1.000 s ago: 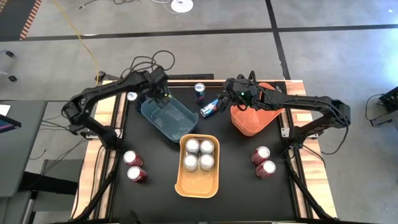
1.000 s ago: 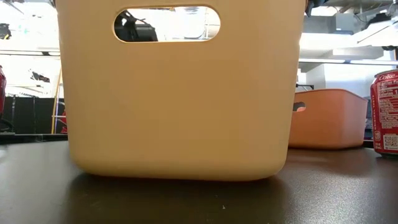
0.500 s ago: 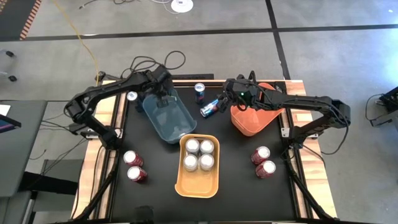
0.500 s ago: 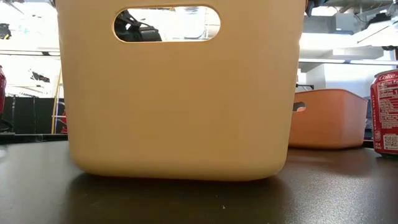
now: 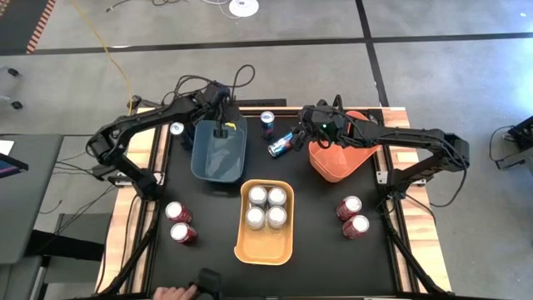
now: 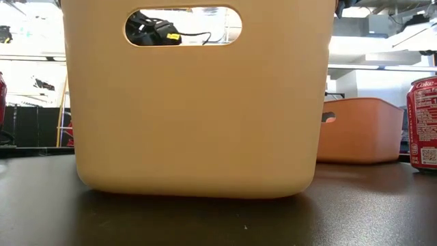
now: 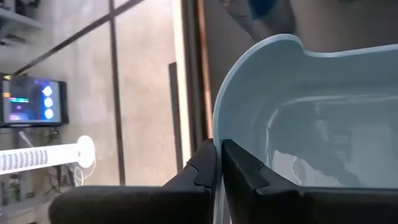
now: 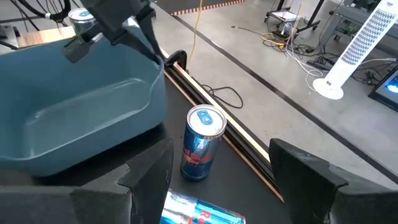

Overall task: Sort soda cans
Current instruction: Adjust the blue bin, then put the blue soda can into the blue bin

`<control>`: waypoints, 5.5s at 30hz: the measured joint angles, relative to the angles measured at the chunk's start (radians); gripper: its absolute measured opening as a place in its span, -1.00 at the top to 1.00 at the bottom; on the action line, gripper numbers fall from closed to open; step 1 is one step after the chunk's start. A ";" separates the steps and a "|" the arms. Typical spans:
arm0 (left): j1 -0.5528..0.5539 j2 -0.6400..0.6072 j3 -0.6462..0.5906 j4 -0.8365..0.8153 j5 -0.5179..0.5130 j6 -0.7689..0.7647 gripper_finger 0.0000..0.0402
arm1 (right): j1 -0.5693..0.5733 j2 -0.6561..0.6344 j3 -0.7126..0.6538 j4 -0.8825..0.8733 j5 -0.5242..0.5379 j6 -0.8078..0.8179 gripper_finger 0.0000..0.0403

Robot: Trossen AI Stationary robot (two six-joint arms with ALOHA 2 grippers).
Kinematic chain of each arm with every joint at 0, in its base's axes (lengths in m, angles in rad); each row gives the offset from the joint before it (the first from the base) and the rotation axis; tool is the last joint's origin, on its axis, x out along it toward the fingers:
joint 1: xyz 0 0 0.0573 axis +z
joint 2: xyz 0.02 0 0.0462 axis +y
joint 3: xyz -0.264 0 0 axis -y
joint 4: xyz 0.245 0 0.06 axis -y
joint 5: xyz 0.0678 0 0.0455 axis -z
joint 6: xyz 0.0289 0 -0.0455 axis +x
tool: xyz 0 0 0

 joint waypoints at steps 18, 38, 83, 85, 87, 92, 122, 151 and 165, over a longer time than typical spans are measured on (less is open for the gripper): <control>0.076 0.000 -0.001 0.126 0.074 -0.014 0.51 | 0.000 0.000 0.000 0.000 -0.001 -0.003 -0.40; 0.203 -0.090 0.010 -0.126 -0.202 -0.614 -0.16 | -0.001 0.000 0.000 -0.037 -0.002 0.024 -0.40; 0.374 -0.087 0.007 -0.515 -0.009 -0.678 -0.99 | -0.002 0.000 0.000 -0.023 -0.024 0.034 -0.40; 0.374 -0.087 0.003 -0.508 -0.011 -0.680 -0.99 | -0.002 0.000 0.000 -0.022 -0.025 0.034 -0.40; 0.374 -0.087 0.003 -0.500 -0.015 -0.673 -0.98 | -0.002 0.000 0.000 -0.022 -0.025 0.034 -0.40; 0.389 -0.087 0.003 -0.503 -0.020 -0.690 -0.77 | -0.002 0.000 0.000 -0.022 -0.024 0.035 -0.40; 0.082 -0.182 0.476 -0.722 -0.143 -0.716 -0.17 | -0.001 0.000 0.000 -0.026 -0.024 0.040 -0.40; -0.050 0.230 0.454 -0.644 -0.160 -0.782 -0.17 | 0.027 0.000 0.000 -0.077 -0.023 0.069 -0.40; 0.019 0.225 0.335 -0.545 -0.104 -0.808 -0.17 | 0.027 0.000 0.000 -0.081 -0.023 0.069 -0.40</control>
